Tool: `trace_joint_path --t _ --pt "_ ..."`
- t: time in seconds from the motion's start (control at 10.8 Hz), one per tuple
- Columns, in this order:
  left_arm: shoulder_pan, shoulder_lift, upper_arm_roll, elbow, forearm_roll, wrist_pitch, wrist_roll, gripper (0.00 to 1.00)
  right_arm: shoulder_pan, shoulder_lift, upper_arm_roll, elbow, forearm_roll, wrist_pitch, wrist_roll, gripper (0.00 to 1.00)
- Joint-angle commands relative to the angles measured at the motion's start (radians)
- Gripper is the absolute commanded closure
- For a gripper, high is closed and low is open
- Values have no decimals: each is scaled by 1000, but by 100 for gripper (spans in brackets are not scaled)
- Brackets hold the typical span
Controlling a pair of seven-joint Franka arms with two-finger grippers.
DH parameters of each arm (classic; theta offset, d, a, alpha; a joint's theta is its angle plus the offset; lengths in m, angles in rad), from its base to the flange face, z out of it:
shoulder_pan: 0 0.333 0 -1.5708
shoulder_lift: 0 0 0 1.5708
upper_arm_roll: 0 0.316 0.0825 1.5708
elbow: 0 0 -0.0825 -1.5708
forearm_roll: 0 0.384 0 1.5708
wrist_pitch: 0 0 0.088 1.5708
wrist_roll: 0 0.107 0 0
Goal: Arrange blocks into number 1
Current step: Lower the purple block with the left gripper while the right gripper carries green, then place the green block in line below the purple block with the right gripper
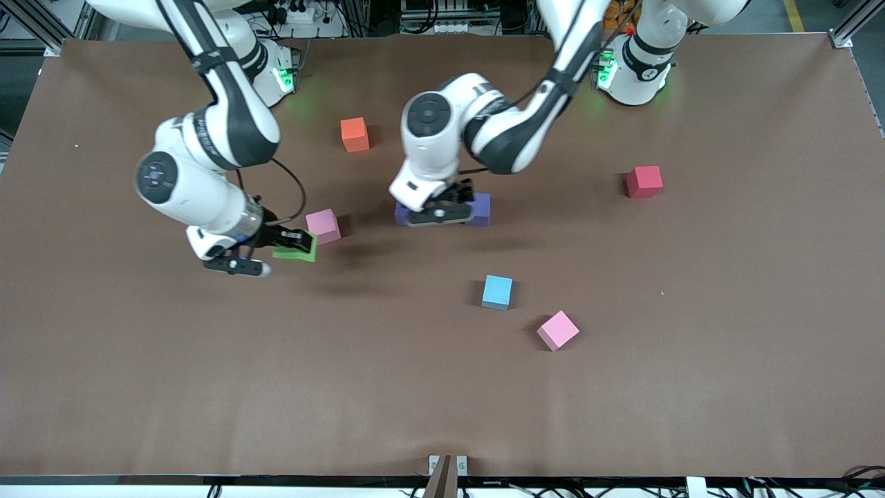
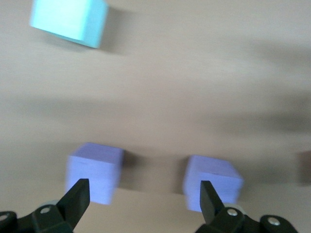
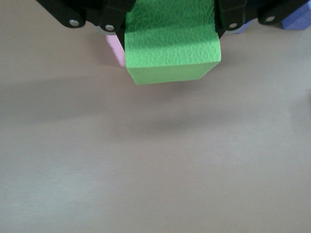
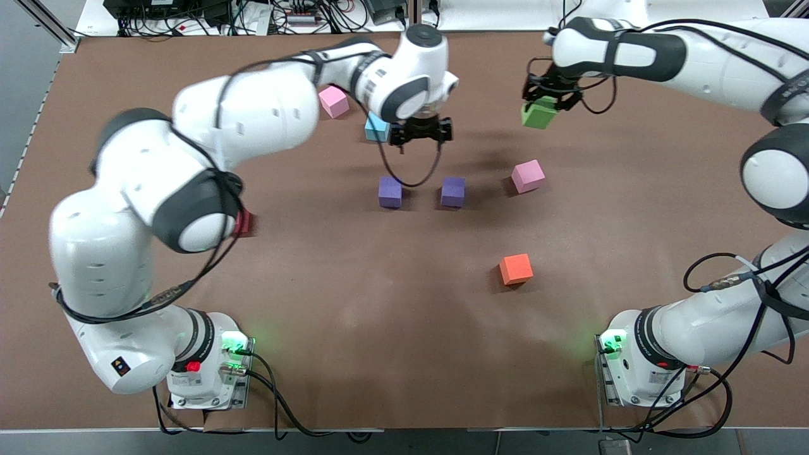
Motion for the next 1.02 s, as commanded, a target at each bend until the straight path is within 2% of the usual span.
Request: trace_joint_path --t 0.0,0.09,0.28,0.65,0.93 --pt "18 -165 -11 -323 25 221 22 0 77 122 -6 141 -76 -7 35 53" --pt "16 -160 -11 -351 23 240 22 0 111 165 -8 179 -107 -5 49 53" --pt "16 -143 -11 -367 23 240 32 0 198 228 -31 226 -109 42 158 54" --pt "16 -101 -11 -378 23 240 75 0 251 281 -35 220 -102 137 190 54" --pt "30 -91 -13 -366 22 245 95 0 285 309 -32 211 -101 151 236 54"
